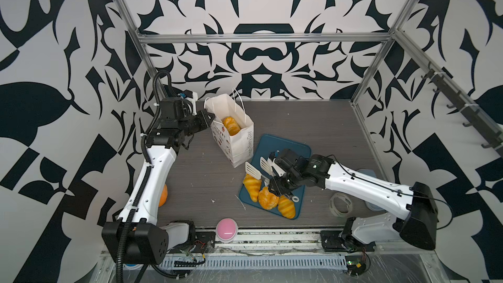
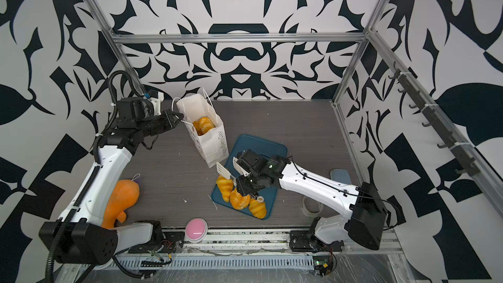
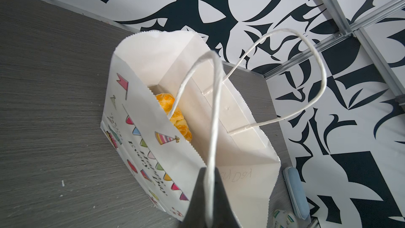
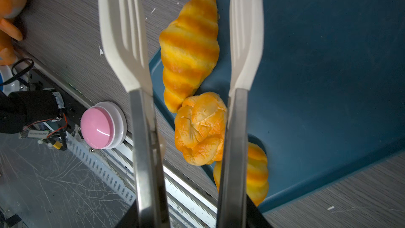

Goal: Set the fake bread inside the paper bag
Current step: 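Lower the right tongs onto a long striped roll on the tray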

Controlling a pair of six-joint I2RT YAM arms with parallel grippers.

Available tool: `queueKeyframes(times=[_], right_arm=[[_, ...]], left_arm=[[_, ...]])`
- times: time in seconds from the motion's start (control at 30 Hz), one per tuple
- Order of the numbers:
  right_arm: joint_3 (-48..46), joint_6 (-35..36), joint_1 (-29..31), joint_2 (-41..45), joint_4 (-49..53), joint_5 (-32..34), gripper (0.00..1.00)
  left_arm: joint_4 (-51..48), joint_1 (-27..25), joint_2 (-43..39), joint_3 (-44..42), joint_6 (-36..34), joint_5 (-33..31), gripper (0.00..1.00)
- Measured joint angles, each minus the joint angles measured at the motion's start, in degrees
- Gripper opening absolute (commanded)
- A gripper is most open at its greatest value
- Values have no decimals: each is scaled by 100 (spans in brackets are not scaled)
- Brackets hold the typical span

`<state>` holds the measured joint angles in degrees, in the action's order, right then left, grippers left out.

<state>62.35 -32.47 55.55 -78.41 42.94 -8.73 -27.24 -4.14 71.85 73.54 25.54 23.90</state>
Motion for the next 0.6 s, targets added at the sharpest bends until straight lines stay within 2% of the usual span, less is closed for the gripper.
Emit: queueKeyframes(times=[0.6], right_arm=[[-205, -9, 208, -258, -31, -105, 55]], left_arm=[[2, 0, 0, -2, 0, 15, 0]])
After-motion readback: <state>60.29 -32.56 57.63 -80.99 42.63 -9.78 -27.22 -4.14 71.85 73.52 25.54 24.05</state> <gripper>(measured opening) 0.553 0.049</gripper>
